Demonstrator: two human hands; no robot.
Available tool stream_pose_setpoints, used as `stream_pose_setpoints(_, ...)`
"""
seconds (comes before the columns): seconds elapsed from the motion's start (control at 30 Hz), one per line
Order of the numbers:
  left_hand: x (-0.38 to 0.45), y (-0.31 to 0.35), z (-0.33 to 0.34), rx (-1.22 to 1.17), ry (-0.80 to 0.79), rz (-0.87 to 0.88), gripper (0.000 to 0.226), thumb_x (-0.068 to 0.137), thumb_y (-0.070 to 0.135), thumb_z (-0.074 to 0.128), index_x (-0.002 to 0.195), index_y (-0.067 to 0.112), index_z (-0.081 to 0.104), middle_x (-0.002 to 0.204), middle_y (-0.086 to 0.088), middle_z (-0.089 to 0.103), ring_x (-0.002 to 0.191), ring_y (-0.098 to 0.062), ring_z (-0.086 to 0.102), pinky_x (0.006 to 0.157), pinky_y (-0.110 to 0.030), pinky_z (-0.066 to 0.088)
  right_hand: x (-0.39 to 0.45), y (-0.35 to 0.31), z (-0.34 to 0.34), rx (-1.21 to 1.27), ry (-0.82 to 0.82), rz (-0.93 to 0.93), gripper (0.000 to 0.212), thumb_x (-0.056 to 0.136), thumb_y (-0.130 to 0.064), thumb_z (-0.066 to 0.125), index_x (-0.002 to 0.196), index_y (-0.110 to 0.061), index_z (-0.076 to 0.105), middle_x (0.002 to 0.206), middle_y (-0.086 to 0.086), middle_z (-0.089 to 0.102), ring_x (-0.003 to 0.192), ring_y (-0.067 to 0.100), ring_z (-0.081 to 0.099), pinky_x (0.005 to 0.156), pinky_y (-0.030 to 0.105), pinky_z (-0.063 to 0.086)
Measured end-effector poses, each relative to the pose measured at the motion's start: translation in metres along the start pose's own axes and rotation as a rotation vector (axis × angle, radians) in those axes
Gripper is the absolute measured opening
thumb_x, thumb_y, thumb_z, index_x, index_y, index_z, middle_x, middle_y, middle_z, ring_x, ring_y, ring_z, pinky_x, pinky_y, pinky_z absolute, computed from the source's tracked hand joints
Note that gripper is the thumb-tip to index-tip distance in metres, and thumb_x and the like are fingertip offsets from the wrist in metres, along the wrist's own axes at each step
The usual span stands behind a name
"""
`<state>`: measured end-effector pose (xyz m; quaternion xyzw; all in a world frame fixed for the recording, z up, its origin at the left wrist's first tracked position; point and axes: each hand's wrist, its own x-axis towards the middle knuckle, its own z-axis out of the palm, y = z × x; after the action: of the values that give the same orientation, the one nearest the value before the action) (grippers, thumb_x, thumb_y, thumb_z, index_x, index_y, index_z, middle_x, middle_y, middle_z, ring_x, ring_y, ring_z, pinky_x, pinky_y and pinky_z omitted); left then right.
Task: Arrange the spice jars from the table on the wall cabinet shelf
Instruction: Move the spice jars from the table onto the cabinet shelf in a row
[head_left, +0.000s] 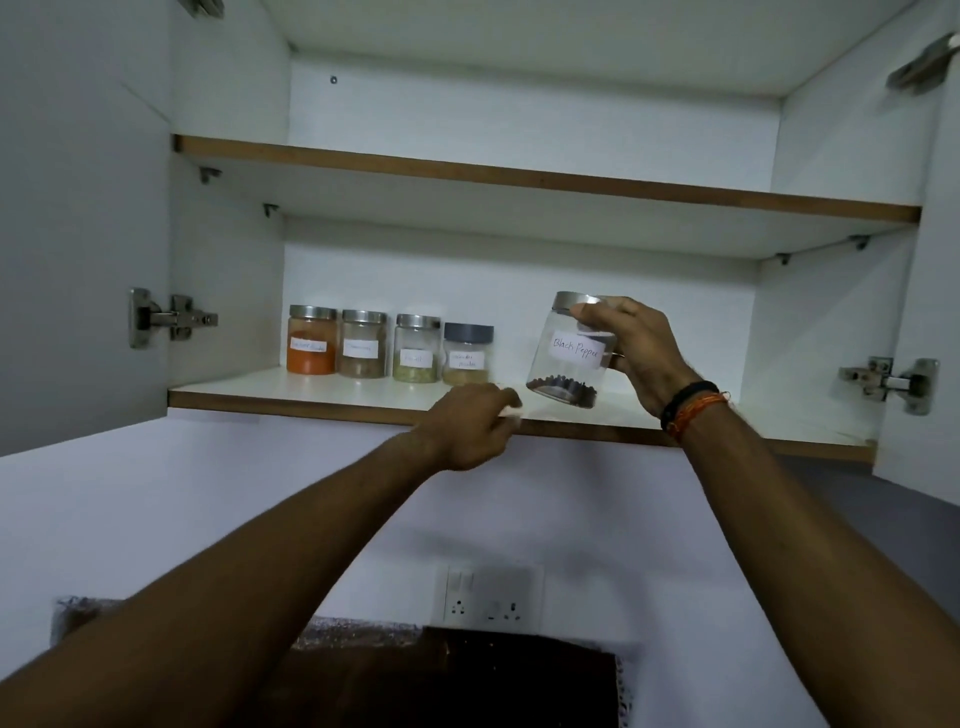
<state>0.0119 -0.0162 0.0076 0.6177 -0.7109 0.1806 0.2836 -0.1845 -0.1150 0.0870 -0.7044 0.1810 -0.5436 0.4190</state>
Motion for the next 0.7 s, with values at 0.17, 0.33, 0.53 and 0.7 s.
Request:
stream_pose_setpoints(0.17, 0.022, -0.02, 0.004, 0.231, -0.339, 0.041, 0.057, 0.103, 0.053, 0.033, 0.152, 0.023, 0.034, 0.153, -0.003, 0.045, 0.134, -0.026, 0.048, 0.108, -0.041, 0.041, 0.034, 0.026, -0.004, -0.064, -0.028, 0.053, 0.045, 0.082, -0.028, 0.08, 0.12, -0.009, 0.066, 0.122, 0.013, 0.069, 0.109, 0.028, 0.068, 0.095, 0.048, 0.055)
stream_pose_setpoints(0.33, 0.032, -0.032, 0.002, 0.268, -0.412, 0.131, 0.059, 0.103, 0.055, 0.03, 0.156, 0.03, 0.023, 0.157, 0.001, 0.038, 0.137, -0.025, 0.045, 0.112, -0.042, 0.038, 0.069, 0.049, -0.002, -0.111, -0.068, 0.079, 0.048, 0.082, -0.023, 0.08, 0.121, -0.001, 0.063, 0.125, 0.016, 0.065, 0.107, 0.029, 0.068, 0.096, 0.049, 0.055)
stream_pose_setpoints(0.53, 0.037, -0.034, -0.004, 0.17, -0.473, 0.141, 0.057, 0.103, 0.054, 0.034, 0.156, 0.04, 0.02, 0.162, 0.0, 0.032, 0.146, -0.023, 0.034, 0.117, -0.038, 0.024, 0.105, 0.074, 0.011, -0.156, -0.131, 0.101, 0.043, 0.081, -0.02, 0.081, 0.111, 0.005, 0.062, 0.118, 0.017, 0.067, 0.105, 0.028, 0.068, 0.094, 0.047, 0.055)
stream_pose_setpoints(0.7, 0.042, -0.037, -0.004, 0.114, -0.514, 0.128, 0.059, 0.102, 0.055, 0.036, 0.156, 0.042, 0.017, 0.164, 0.004, 0.027, 0.15, -0.02, 0.026, 0.12, -0.038, 0.018, 0.126, 0.094, 0.021, -0.192, -0.176, 0.115, 0.03, 0.079, -0.02, 0.082, 0.102, -0.008, 0.067, 0.112, 0.017, 0.069, 0.11, 0.032, 0.067, 0.096, 0.05, 0.055)
